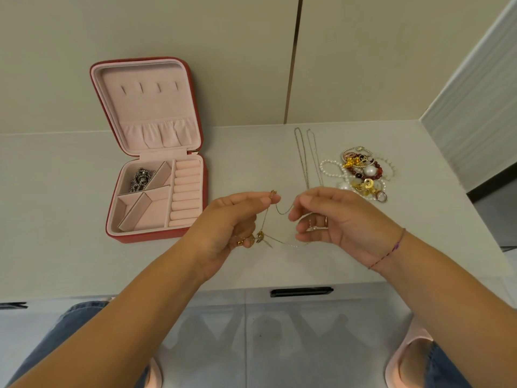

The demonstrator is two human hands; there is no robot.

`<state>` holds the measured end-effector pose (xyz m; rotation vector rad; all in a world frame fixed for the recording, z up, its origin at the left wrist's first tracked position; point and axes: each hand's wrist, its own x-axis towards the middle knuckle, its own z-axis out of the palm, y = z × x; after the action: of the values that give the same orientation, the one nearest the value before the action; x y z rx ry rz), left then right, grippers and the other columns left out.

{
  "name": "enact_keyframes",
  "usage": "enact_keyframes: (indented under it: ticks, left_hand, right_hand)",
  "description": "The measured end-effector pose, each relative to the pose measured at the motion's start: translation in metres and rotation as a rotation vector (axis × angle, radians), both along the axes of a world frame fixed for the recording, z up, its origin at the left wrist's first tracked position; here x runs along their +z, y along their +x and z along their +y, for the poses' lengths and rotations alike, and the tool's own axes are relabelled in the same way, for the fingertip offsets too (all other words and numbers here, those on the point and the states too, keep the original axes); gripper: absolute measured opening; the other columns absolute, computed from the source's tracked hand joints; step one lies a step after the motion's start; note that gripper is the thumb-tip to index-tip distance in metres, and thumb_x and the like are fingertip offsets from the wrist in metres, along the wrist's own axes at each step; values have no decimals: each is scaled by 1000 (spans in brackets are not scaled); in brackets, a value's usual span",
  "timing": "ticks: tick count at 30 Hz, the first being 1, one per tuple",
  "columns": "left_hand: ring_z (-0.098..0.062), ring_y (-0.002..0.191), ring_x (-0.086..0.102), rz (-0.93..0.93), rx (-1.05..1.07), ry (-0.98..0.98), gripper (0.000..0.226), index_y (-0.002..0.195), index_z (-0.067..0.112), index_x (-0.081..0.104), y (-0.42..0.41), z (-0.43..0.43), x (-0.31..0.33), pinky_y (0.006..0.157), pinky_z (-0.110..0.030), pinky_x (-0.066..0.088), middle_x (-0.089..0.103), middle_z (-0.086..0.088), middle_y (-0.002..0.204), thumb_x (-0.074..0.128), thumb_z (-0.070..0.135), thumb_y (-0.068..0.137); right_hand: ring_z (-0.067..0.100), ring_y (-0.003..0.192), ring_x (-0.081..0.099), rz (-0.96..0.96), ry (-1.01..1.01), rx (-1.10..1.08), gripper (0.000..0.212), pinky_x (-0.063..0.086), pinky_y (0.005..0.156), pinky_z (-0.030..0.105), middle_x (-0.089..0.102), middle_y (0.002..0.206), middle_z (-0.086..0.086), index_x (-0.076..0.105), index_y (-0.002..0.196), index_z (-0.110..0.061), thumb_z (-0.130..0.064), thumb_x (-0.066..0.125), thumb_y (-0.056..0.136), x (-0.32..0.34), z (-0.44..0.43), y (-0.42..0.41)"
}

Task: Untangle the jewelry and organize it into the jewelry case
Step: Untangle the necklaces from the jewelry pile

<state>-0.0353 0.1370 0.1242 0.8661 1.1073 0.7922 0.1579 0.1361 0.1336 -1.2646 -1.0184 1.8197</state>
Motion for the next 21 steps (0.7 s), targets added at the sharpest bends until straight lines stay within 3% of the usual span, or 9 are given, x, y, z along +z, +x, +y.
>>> enact_keyframes:
  ticks: [3,5,9,14,17,21]
  left_hand:
    - [-9,43,24,24,-43,32,24,103,15,75,0,-2,2,45,-20,34,26,8,42,61,20,84]
    - [-9,43,25,22,-77,42,25,107,16,74,1,-3,3,45,-20,35,26,8,43,59,19,87]
    - [-9,43,25,7,-116,55,28,113,16,71,3,-4,4,47,-21,35,26,9,42,55,19,90]
    - [-8,44,27,70,-126,85,25,111,18,72,5,-6,4,49,-23,35,30,10,42,54,18,93]
    - [-9,46,29,99,-144,106,26,112,19,72,5,-7,5,50,-23,36,34,9,44,53,20,94]
    - [-8,46,28,98,-153,114,27,114,19,70,8,-9,5,50,-22,37,32,9,44,52,22,94]
  right_hand:
    - [19,83,68,-239,93,56,14,57,80,32,72,95,9,68,99,-7,-13,59,90,-4,-3,-4]
    - [17,94,68,-357,148,72,14,55,87,31,72,101,3,70,99,-18,-14,60,89,-6,-4,-7]
    - [4,92,65,-474,255,29,17,51,91,29,70,100,-13,71,97,-33,-21,64,86,-8,-4,-8]
    - [9,78,66,-254,145,-12,15,52,74,24,73,84,1,73,89,-18,-26,68,78,-1,-5,-9]
    - [8,68,63,-167,13,-4,27,48,68,23,71,75,1,72,84,-13,-33,70,66,-4,-6,-12]
    - [6,59,58,-40,-121,-31,26,42,58,19,67,67,-1,70,81,-12,-26,71,60,-6,-7,-14]
